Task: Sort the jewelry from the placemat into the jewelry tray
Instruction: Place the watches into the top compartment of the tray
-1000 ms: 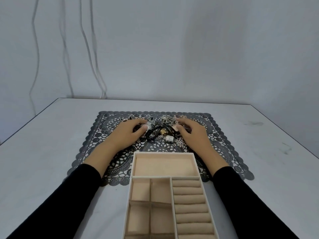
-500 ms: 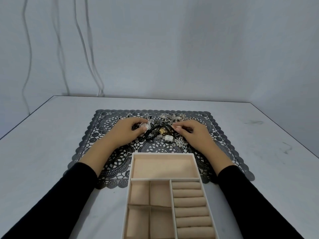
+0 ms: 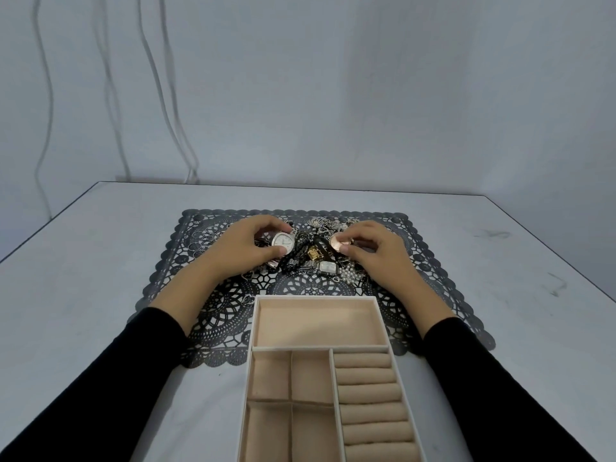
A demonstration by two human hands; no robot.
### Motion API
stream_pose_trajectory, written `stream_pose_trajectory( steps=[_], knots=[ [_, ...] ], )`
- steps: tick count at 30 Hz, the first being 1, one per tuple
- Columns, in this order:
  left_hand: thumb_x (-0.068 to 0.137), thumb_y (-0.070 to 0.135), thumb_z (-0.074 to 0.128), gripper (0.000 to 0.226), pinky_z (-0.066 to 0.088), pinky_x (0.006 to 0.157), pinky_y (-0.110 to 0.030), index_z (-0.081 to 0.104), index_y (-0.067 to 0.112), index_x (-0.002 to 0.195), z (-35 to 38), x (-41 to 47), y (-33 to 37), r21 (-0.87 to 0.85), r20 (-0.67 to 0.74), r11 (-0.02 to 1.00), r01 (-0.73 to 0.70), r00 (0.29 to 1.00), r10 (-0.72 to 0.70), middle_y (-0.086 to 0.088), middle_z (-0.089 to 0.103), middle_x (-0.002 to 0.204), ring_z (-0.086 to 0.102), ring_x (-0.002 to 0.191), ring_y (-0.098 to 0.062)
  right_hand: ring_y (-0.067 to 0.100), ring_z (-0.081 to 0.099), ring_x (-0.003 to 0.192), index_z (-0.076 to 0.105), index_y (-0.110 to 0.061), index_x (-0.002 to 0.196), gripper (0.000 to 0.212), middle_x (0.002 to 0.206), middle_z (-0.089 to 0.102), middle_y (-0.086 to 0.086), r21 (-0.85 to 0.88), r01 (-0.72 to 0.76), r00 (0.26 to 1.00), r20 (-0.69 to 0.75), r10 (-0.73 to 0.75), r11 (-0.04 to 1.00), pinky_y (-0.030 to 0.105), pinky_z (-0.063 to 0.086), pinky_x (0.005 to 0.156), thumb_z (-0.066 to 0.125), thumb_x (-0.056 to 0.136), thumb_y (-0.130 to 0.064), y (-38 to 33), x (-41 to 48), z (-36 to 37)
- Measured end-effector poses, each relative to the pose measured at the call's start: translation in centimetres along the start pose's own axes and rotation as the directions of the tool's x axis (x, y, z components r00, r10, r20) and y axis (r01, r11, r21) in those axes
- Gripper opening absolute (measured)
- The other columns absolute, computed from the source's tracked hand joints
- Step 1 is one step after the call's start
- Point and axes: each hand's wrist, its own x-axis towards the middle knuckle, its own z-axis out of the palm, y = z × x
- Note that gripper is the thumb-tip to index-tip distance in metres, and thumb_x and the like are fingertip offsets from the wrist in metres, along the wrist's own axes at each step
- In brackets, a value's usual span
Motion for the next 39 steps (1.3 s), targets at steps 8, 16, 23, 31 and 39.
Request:
stream_pose_trajectory(
  steps=[8, 16, 23, 31, 39],
  knots=[
    [0.085, 0.009, 0.073, 0.029, 0.049, 0.06, -0.004, 0.065, 0.022, 0.11, 0.6, -0.4, 0.8, -0.097, -0.033, 0.995, -0.03, 0.999, 0.027, 0.006, 0.063, 0.12, 0.056, 0.098, 0.008, 0.03, 0.063, 0.086, 0.071, -0.022, 0.09, 0.024, 0.105, 0.062, 0.002, 0.075, 0.005, 1.0, -0.026, -0.003, 0.997, 0.017, 0.049, 0.07, 0.073, 0.079, -0.001, -0.2, 0.1, 0.2],
    [0.085, 0.004, 0.072, 0.031, 0.056, 0.09, -0.029, 0.065, 0.03, 0.1, 0.7, -0.1, 0.2, -0.128, -0.03, 0.991, -0.05, 0.998, 0.047, 0.001, 0.062, 0.121, 0.06, 0.11, -0.009, 0.005, 0.065, 0.077, 0.073, -0.021, 0.093, 0.022, 0.094, 0.071, 0.001, 0.164, -0.022, 0.999, -0.025, 0.026, 0.986, 0.013, 0.047, 0.067, 0.068, 0.084, -0.002, -0.6, 0.2, 0.5],
    [0.087, 0.007, 0.07, 0.029, 0.04, 0.091, -0.01, 0.066, 0.025, 0.11, 0.6, 0.0, 0.2, -0.087, -0.007, 0.995, -0.05, 0.999, 0.049, -0.002, 0.048, 0.124, 0.056, 0.109, -0.01, 0.016, 0.068, 0.094, 0.074, -0.02, 0.088, 0.02, 0.097, 0.071, 0.0, 0.227, -0.003, 0.998, -0.06, 0.017, 0.974, 0.026, 0.053, 0.083, 0.069, 0.084, -0.001, -0.9, 0.3, 0.9],
    [0.093, 0.01, 0.063, 0.023, 0.056, 0.082, -0.027, 0.066, 0.028, 0.107, 0.7, -0.3, 0.2, -0.102, -0.001, 0.99, -0.093, 0.996, 0.094, 0.009, 0.066, 0.11, 0.065, 0.095, 0.0, 0.021, 0.068, 0.09, 0.07, -0.004, 0.092, 0.019, 0.098, 0.069, 0.009, 0.282, 0.003, 0.995, -0.098, 0.026, 0.959, 0.023, 0.053, 0.08, 0.057, 0.088, 0.009, -1.8, 0.3, 1.3],
    [0.093, 0.009, 0.064, 0.027, 0.055, 0.091, -0.03, 0.067, 0.032, 0.107, 0.6, -0.3, 0.3, -0.161, -0.036, 0.985, -0.067, 0.997, 0.062, 0.008, 0.069, 0.114, 0.067, 0.1, -0.008, -0.001, 0.067, 0.072, 0.07, -0.003, 0.096, 0.013, 0.107, 0.069, 0.003, 0.332, -0.05, 0.986, -0.135, 0.1, 0.942, 0.011, 0.05, 0.068, 0.061, 0.089, 0.002, -3.4, 0.4, 1.1]
  ],
)
